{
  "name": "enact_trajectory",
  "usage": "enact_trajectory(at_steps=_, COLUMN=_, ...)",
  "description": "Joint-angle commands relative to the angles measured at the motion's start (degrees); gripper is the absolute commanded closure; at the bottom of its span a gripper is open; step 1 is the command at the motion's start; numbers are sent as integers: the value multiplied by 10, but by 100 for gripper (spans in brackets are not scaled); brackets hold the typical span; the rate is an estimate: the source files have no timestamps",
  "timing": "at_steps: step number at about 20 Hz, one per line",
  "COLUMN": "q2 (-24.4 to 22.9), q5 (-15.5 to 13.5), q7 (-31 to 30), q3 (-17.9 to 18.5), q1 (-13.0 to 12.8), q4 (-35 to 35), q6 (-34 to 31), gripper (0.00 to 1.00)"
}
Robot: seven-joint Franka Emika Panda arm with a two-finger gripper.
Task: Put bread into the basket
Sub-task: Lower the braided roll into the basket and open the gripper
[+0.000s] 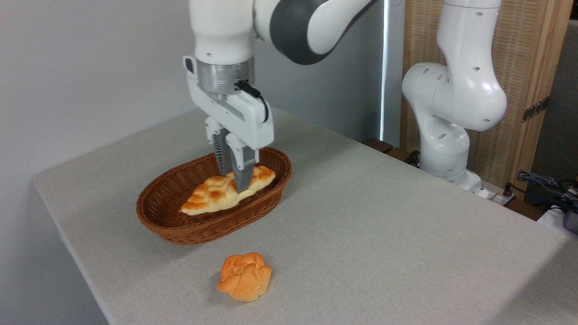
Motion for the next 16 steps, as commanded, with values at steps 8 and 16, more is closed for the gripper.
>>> enact_trajectory(at_steps=8, q2=24, q5=-18, q7=-20, q3=-24, q1=-9, q4=18, q6=-1, gripper=65)
enact_trajectory(at_steps=16, q2=63, q5=-18, q7=-75, q3=-62, q1=-9, q4=19, q6=77, gripper=65)
